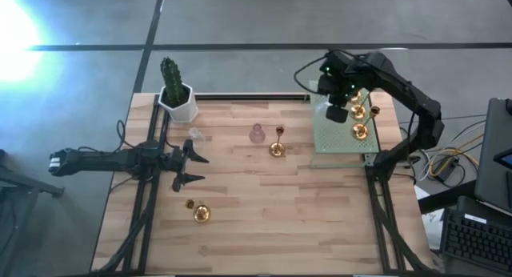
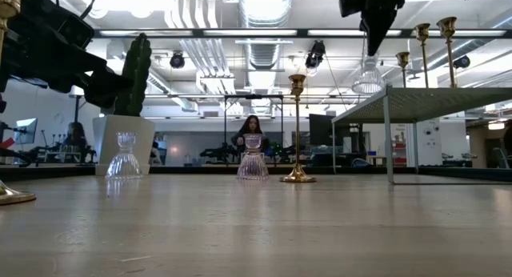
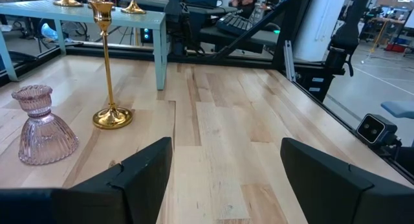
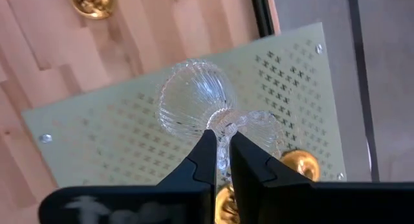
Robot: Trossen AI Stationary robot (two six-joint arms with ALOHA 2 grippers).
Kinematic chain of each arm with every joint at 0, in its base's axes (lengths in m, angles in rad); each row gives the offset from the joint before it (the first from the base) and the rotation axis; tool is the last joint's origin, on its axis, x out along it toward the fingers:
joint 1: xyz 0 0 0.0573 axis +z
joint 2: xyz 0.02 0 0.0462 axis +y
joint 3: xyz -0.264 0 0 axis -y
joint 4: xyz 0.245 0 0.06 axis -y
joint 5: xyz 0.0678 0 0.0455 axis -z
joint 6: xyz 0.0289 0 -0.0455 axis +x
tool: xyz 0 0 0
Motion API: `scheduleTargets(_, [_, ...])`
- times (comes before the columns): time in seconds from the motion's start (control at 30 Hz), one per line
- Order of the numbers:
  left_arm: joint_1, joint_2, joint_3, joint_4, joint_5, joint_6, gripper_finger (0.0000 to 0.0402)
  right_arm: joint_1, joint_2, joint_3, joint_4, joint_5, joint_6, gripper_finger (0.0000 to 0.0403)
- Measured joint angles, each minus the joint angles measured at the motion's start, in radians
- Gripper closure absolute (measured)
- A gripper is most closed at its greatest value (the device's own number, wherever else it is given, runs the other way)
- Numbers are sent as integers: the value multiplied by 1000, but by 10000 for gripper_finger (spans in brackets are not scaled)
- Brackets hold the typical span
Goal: Pick & Place candle stick holders
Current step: Put the bottom transparent glass candle holder on the shelf
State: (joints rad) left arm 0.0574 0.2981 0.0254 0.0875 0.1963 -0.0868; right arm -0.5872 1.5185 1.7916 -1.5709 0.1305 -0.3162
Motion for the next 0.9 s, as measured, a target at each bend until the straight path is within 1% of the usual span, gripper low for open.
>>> scheduleTargets(0.2, [0, 0, 0, 0, 0, 0, 108, -69, 8, -23, -1, 3, -43, 385])
scheduleTargets(0.27, [0, 0, 0, 0, 0, 0, 108, -82, 17, -24, 0, 23, -54, 385])
scheduleTargets(0.37, [0, 0, 0, 0, 0, 0, 108, -86, 35, -20, -1, 96, -69, 385])
scheduleTargets(0.6, [0, 0, 0, 0, 0, 0, 108, -88, 67, -15, 0, 109, -80, 385])
scheduleTargets(0.73, [0, 0, 0, 0, 0, 0, 108, -88, 74, -16, 0, 168, -84, 385])
scheduleTargets(0.9, [0, 0, 0, 0, 0, 0, 108, -106, 83, -15, 2, 183, -86, 385])
